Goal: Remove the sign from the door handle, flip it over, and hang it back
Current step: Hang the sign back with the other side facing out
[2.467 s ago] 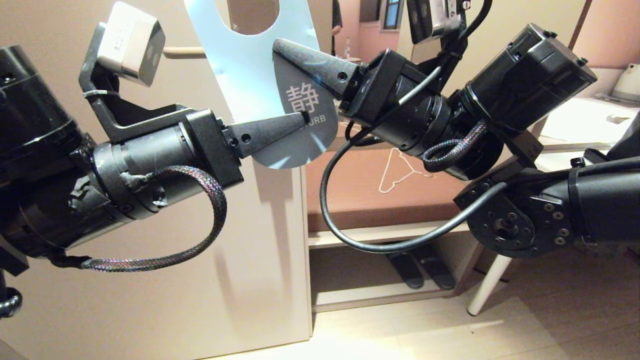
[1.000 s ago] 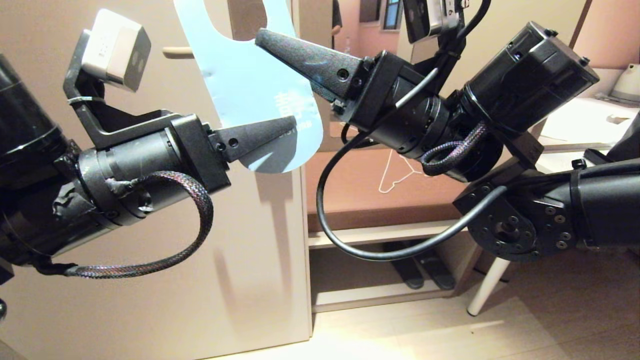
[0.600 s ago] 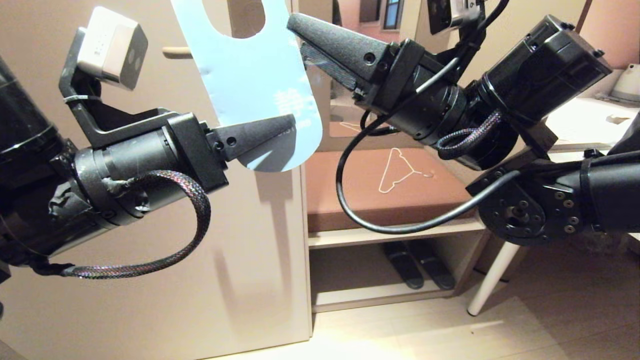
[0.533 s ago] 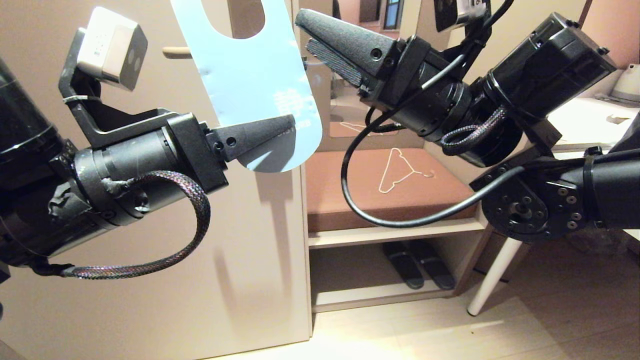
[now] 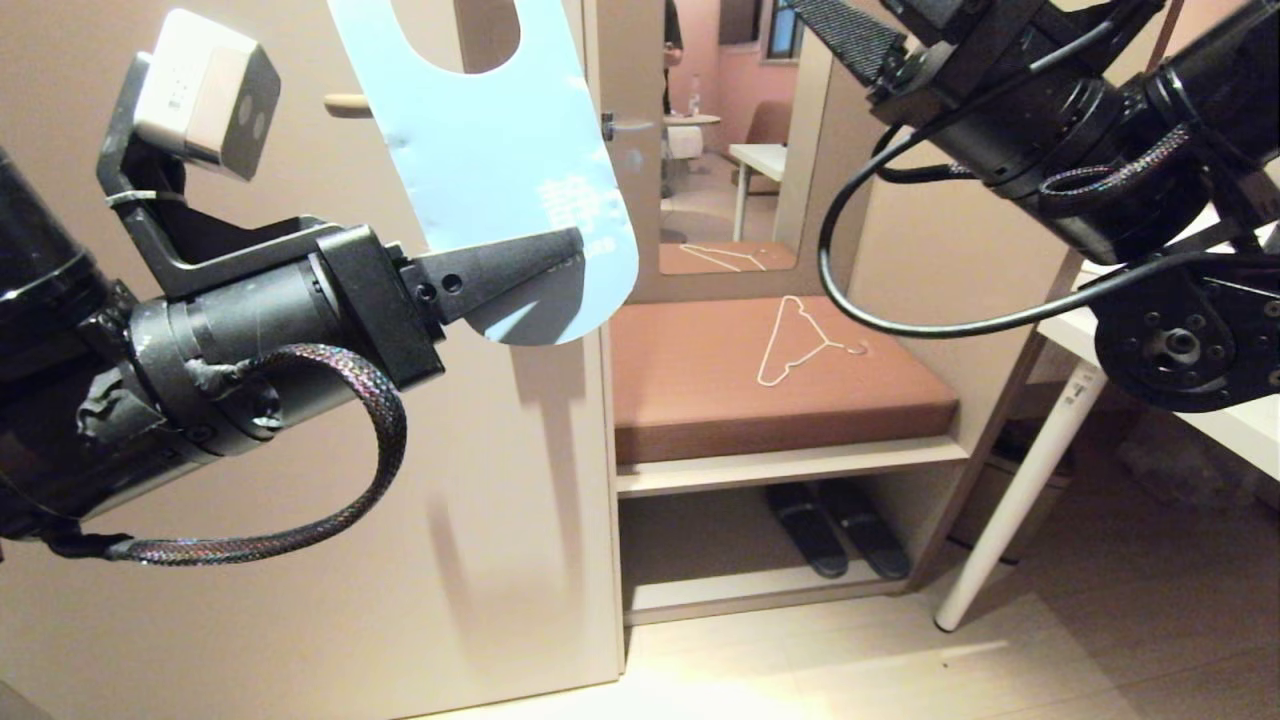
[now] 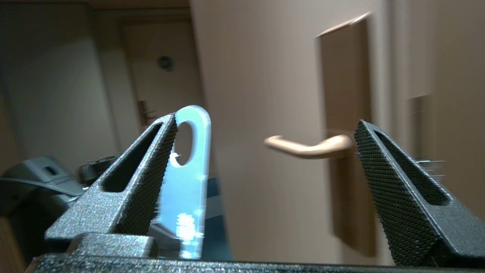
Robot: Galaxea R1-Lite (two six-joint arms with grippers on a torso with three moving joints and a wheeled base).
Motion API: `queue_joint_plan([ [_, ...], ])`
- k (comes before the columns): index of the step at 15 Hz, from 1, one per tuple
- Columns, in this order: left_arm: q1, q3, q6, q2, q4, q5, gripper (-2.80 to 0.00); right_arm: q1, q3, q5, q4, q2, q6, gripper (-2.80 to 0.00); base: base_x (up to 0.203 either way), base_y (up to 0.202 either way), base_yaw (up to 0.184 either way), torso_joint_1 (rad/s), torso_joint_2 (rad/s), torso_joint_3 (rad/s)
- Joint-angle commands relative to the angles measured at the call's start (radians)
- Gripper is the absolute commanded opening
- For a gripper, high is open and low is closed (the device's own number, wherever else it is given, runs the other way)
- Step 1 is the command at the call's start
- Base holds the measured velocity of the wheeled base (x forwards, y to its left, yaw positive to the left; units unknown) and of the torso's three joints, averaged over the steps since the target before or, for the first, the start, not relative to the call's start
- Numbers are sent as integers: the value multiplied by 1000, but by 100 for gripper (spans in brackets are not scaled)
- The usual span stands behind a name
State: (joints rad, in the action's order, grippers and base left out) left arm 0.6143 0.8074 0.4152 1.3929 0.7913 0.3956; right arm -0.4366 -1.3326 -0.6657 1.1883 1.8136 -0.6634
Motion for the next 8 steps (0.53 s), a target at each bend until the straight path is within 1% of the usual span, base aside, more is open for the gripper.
queue_joint_plan([
  [1,-1,-5,2,-14,5,2,-280,46,22,-5,7,-40,-4,-280,0,0,0,0,0,0],
  [4,-2,-30,2,-42,5,2,-280,95,74,-5,7,-83,3,-280,0,0,0,0,0,0],
  [5,-4,-35,3,-50,5,2,-280,104,91,-5,7,-92,24,-280,0,0,0,0,0,0],
  [8,-10,-40,4,-71,3,2,-280,147,156,-5,2,-98,145,-280,0,0,0,0,0,0],
])
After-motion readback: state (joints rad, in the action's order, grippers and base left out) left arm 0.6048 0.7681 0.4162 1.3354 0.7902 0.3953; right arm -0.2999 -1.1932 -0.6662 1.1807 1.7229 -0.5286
